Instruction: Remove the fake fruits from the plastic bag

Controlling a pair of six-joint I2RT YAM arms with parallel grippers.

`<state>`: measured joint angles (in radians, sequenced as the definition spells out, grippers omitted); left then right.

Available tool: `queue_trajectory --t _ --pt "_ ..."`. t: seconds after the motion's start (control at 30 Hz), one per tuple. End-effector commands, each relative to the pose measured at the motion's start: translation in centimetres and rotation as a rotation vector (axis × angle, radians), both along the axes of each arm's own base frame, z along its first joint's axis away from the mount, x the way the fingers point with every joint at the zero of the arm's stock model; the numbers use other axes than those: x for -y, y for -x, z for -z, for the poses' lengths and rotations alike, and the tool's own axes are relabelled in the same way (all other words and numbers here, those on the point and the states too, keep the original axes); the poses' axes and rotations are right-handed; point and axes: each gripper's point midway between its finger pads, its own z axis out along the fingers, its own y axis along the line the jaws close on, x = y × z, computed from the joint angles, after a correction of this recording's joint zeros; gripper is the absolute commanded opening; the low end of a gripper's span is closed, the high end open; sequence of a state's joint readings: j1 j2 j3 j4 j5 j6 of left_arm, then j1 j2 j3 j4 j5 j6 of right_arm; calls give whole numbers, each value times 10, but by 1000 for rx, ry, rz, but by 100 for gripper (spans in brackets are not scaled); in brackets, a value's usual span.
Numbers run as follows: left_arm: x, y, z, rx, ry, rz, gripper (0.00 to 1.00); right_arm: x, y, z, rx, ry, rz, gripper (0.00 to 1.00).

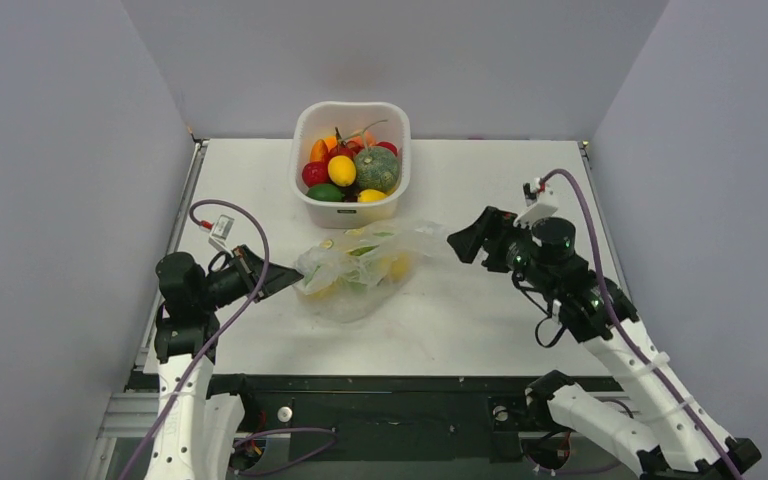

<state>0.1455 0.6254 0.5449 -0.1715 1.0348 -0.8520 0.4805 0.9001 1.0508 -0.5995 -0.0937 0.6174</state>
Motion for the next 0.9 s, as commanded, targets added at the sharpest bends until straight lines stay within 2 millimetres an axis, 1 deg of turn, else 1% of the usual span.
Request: queue_trajectory --t 0.0,0.03,0.07,0.1,0.13,0.17,0.2,0.23,0.27,0.3,0.37,0.4,0.43,0.47,0.5,0.53,0.57,0.6,0.63,0.67,0.7,0.73,0.77,0.8,0.83,0.87 --pt "1 3 -11 53 -17 15 0 -51 20 -24 53 -419 -21 81" --pt "1 2 -12 58 -20 7 0 -58 21 -4 23 -453 -10 82" --pt "0 1 -13 61 -23 -1 0 -72 23 -23 47 -587 -19 82" --pt "0 1 -14 64 -25 -3 0 -82 27 -15 28 -617 -29 82" --pt "-1 0 -14 65 -30 -10 0 -91 21 -19 25 -673 -14 82" --pt "-1 1 -14 52 -34 -14 0 -102 26 -23 13 -683 -36 81" --pt "-3 -1 -11 56 -53 -26 0 -108 21 -14 -8 -653 -14 80" --pt "-4 0 -11 43 -62 -31 0 -114 24 -13 -24 -619 -11 80" --pt "-6 -2 -9 50 -79 -41 0 -109 15 -4 -10 -558 48 80" --pt "-6 -1 -8 44 -89 -42 0 -106 13 7 -30 -491 79 80" --pt "-7 -1 -7 40 -104 -49 0 -86 -4 18 11 -378 173 81" --pt "-8 -1 -7 41 -108 -57 0 -76 -12 23 43 -296 189 80" --pt "-9 -1 -6 34 -110 -62 0 -65 -24 28 44 -237 225 79" --pt "-10 -1 -6 35 -116 -73 0 -58 -31 32 62 -160 215 75" --pt "-11 -1 -4 24 -121 -78 0 -54 -43 38 41 -109 205 70" --pt "-12 -2 -1 6 -127 -95 0 -47 -56 27 70 -55 190 55" --pt "-15 -4 2 -6 -132 -113 0 -50 -58 49 19 57 122 46" --pt "-15 -5 5 -21 -131 -120 0 -51 -65 39 30 83 105 27" --pt "-16 -7 7 -45 -119 -140 0 -50 -67 58 -8 185 67 19" --pt "-16 -6 13 -95 -94 -152 0 -46 -68 54 -28 233 71 5" --pt "-16 -7 17 -133 -85 -159 0 -39 -76 63 -43 313 95 0" --pt "-13 -6 19 -169 -67 -159 0 -34 -79 57 -45 351 111 0" --pt "-15 -9 20 -174 -77 -193 0 -20 -87 59 -34 424 174 0" --pt "-13 -9 23 -171 -88 -199 0 -13 -93 53 -21 449 211 0" --pt "-17 -13 24 -153 -102 -240 0 -3 -99 53 -17 487 255 0" --pt "-15 -12 32 -181 -89 -245 0 3 -106 45 -13 480 283 0"
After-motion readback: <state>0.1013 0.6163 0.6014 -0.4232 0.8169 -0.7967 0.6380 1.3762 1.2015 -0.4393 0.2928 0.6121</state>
